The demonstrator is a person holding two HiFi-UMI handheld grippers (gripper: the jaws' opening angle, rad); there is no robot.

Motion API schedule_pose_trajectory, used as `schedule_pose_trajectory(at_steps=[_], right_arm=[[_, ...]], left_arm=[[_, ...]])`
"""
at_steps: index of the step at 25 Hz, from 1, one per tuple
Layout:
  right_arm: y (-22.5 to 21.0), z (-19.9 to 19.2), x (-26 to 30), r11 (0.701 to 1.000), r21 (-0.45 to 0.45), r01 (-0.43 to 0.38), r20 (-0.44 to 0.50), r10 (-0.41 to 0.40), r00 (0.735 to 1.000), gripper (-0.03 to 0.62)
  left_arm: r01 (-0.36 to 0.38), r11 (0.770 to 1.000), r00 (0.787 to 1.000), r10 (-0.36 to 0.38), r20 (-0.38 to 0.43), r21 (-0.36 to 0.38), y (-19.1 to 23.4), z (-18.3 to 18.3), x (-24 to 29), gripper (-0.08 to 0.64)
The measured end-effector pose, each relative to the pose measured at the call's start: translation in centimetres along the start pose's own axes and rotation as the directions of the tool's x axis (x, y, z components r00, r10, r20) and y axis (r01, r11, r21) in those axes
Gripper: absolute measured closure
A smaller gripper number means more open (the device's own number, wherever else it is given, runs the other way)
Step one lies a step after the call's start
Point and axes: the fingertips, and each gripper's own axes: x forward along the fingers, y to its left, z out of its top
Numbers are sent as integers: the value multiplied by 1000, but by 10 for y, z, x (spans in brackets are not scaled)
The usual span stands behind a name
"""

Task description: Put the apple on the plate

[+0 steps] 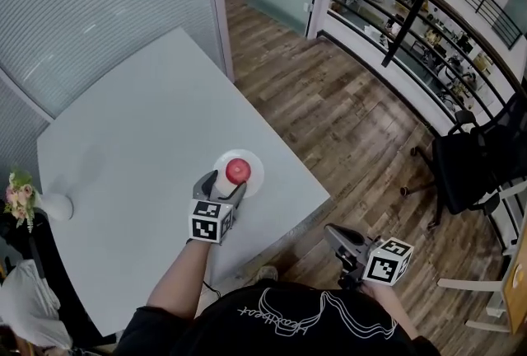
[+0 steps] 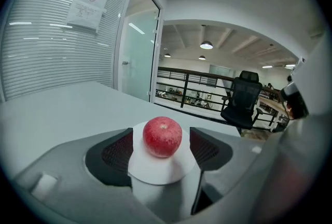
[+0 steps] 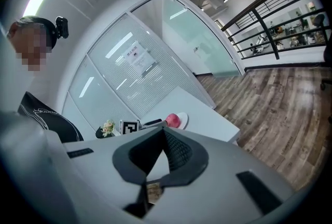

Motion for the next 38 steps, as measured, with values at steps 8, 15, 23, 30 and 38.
schedule_pose_trajectory(at_steps=[8,15,23,30,38], right_arm=[[33,6,-16,993,-79,-91,-6,91,996,583],[84,9,-37,963,-197,-182,-20,182,983,583],[130,-12,-69,913,-303,-273,-59,268,962,583],[163,-28,-91,876,-353,-329,-85,320,944,583],[181,-52,-112,852,-413,-322,-113,303,946,583]], left_arm=[[49,998,996,-46,78,-43,-45,28,-77,232],[146,988,979,-136,151,-58,-112,59,-158,235],[325,942,931,-304,203,-79,-209,71,-229,329],[390,917,906,-365,215,-83,-258,69,-269,483],[377,925,905,-360,228,-36,-293,60,-301,532]])
